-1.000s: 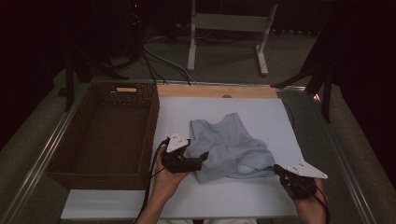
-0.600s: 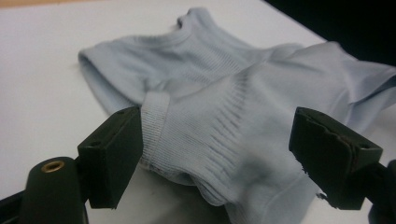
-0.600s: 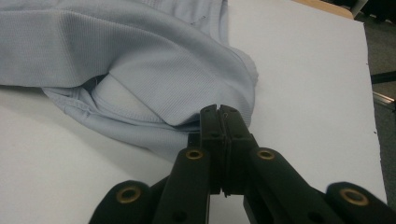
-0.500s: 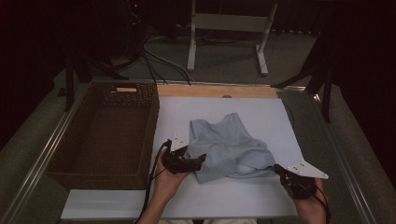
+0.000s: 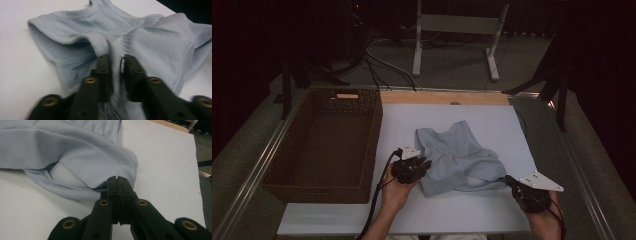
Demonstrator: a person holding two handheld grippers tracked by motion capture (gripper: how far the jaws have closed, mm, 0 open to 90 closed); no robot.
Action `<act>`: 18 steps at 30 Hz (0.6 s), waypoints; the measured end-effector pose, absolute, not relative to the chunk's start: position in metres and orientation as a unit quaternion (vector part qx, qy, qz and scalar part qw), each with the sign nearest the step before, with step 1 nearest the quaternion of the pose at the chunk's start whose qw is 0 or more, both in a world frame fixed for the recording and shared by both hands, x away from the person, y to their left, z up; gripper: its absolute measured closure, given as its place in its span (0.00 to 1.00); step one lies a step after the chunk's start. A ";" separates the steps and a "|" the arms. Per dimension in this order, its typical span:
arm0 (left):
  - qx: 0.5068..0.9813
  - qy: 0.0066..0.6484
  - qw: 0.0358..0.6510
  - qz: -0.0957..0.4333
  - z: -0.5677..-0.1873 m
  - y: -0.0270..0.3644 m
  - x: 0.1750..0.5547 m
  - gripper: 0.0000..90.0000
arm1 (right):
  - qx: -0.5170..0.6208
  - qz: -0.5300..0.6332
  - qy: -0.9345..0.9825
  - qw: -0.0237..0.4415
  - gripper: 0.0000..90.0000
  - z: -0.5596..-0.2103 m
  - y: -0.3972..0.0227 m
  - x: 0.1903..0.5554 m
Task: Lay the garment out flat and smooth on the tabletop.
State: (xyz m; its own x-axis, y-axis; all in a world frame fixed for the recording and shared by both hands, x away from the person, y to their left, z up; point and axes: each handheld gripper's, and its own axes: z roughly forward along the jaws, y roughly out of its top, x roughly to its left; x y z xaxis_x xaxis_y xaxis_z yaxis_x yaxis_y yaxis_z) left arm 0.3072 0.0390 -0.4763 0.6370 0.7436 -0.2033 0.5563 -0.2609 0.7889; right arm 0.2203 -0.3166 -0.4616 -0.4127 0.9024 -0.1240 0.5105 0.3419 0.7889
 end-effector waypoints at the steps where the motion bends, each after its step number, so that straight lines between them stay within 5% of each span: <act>1: 0.788 0.411 0.446 0.107 -0.474 0.039 0.309 0.93 | 0.460 0.343 0.767 0.287 1.00 -0.461 -0.317 0.220; 18: 0.777 0.436 0.429 0.150 -0.457 0.047 0.341 1.00 | 0.487 0.327 0.753 0.298 1.00 -0.465 -0.333 0.230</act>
